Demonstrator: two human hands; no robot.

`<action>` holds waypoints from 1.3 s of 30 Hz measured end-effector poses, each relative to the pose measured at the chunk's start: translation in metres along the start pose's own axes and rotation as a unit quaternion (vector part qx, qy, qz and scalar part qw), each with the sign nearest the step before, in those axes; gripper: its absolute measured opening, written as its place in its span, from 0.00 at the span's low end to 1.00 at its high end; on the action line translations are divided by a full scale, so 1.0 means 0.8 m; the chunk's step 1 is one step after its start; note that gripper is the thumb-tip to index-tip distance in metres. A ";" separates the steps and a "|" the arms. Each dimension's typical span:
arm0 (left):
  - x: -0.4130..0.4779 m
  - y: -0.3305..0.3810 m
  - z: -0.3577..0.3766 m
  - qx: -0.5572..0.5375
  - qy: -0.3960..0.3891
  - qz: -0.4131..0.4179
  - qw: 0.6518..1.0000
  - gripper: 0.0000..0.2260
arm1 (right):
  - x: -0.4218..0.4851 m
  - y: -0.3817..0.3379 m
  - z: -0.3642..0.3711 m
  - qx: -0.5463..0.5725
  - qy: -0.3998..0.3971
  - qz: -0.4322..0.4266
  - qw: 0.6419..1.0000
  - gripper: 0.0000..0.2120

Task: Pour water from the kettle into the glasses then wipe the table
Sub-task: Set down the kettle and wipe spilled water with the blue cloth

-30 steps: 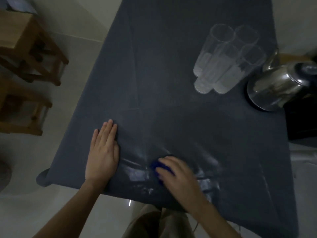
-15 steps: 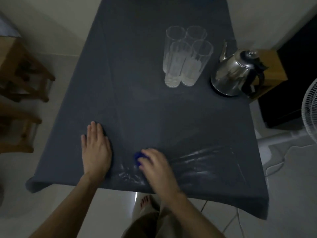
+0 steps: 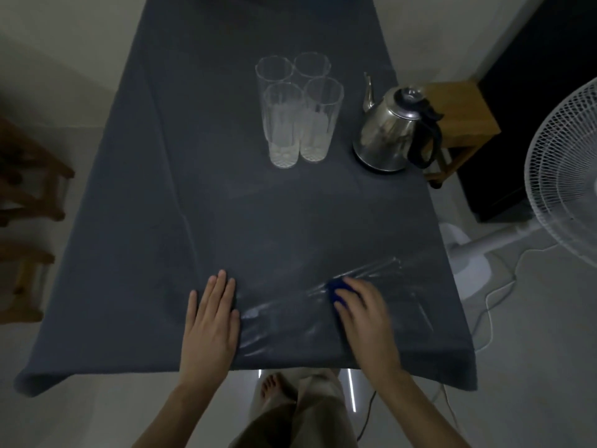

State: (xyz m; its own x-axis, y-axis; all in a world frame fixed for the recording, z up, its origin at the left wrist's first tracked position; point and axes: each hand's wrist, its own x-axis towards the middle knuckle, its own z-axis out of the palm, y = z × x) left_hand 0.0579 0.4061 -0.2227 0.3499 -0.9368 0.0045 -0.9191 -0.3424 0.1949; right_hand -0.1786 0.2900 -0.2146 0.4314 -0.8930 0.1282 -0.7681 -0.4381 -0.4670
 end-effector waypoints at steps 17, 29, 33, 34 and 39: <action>0.074 -0.030 -0.004 -0.035 0.015 -0.044 0.998 0.26 | 0.061 0.125 -0.078 -0.036 0.046 0.052 0.997 0.12; 0.072 -0.033 -0.009 -0.067 0.055 -0.089 0.992 0.24 | 0.134 -0.115 0.088 0.051 -0.019 -0.196 0.979 0.09; 0.071 -0.035 -0.007 -0.044 0.053 -0.118 0.991 0.24 | 0.104 -0.120 0.092 0.038 -0.061 -0.293 0.953 0.08; 0.071 -0.035 -0.007 -0.046 0.054 -0.119 0.990 0.24 | 0.101 -0.100 0.082 0.037 -0.057 -0.283 0.957 0.07; 0.069 -0.034 -0.006 -0.029 0.040 -0.121 0.991 0.25 | 0.082 0.044 -0.013 0.024 0.003 -0.092 0.995 0.09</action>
State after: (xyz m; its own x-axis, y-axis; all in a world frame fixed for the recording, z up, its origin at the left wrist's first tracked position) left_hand 0.1033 0.3639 -0.2231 0.5751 -0.8176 0.0281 -0.7947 -0.5501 0.2567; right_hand -0.1821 0.2147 -0.2130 0.5599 -0.7988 0.2201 -0.6528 -0.5889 -0.4766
